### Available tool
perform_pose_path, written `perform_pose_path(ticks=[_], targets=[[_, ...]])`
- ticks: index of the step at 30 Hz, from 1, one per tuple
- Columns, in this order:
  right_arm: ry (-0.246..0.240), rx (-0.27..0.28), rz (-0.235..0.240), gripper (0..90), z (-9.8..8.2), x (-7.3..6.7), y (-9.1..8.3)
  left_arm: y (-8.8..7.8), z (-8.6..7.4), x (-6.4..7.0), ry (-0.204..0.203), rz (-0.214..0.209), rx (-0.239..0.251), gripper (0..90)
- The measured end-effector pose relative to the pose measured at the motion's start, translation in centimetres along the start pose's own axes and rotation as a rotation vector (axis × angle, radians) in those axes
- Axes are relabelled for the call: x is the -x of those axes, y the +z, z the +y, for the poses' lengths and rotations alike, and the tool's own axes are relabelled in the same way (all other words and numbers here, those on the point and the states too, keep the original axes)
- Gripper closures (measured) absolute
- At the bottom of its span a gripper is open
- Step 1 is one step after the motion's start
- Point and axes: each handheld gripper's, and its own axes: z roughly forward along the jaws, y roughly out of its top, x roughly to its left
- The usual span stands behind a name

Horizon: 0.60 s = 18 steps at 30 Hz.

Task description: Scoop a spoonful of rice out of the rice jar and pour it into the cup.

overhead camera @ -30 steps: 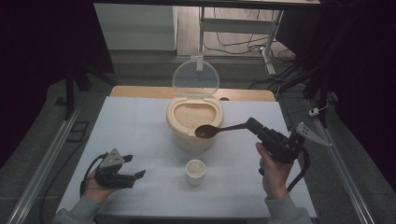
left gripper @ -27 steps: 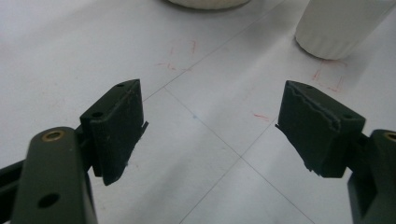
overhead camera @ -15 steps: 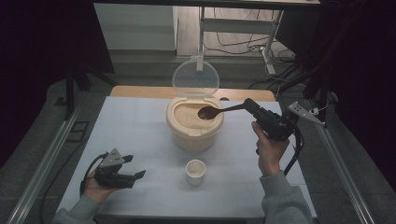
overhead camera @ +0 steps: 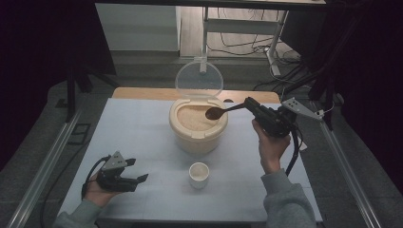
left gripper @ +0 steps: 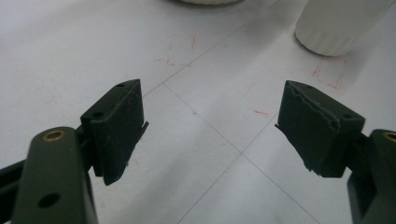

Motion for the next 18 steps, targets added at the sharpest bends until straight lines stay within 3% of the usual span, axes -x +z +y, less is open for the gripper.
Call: perform_pose_path(ticks=[12, 16, 18], targets=[[-0.16, -0.078, -0.091, 83.0, 0.0, -1.4, 2.6, 0.1, -0.1, -0.1, 0.001, -0.001, -0.007, 22.3], [-0.203, -0.122, -0.109, 83.0, -0.6, -1.7, 3.4, 0.1, -0.1, -0.1, 0.002, -0.003, -0.009, 22.3], [-0.199, -0.131, -0.107, 83.0, -0.7, -1.8, 3.6, 0.1, -0.1, -0.1, 0.002, -0.002, -0.008, 22.3]])
